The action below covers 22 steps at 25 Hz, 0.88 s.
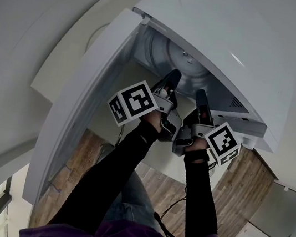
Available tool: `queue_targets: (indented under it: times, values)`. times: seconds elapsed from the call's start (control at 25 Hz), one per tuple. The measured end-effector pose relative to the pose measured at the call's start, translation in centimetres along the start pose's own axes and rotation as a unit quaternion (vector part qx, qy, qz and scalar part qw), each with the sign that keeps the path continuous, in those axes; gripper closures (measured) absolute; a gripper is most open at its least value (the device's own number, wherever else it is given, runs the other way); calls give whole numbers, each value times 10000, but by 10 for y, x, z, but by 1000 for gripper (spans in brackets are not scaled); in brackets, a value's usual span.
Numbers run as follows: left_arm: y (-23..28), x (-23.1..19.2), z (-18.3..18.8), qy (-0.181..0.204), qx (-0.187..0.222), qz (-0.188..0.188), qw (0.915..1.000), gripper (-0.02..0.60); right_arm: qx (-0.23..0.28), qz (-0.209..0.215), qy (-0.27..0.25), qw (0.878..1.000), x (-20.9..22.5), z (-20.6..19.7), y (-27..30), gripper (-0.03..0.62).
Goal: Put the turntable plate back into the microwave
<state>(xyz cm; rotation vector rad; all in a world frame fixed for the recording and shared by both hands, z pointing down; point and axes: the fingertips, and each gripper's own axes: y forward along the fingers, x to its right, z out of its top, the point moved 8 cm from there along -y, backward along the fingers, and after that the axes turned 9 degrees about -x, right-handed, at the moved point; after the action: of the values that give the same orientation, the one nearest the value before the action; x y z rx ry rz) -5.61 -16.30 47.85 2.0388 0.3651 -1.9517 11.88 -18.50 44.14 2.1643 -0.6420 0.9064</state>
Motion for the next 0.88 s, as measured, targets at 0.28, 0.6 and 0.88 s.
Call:
queue_targets:
  times: [0.28, 0.6, 0.88]
  values:
    - [5, 3, -2, -47, -6, 67, 10000, 548, -261, 146, -162, 9994, -5, -4, -12, 487]
    - [10, 4, -2, -75, -19, 191, 9998, 551, -624, 175, 356, 9973, -1, -8, -14, 487]
    - [12, 6, -3, 8, -174, 258, 9995, 549, -702, 224, 673, 9950, -1, -9, -11, 487]
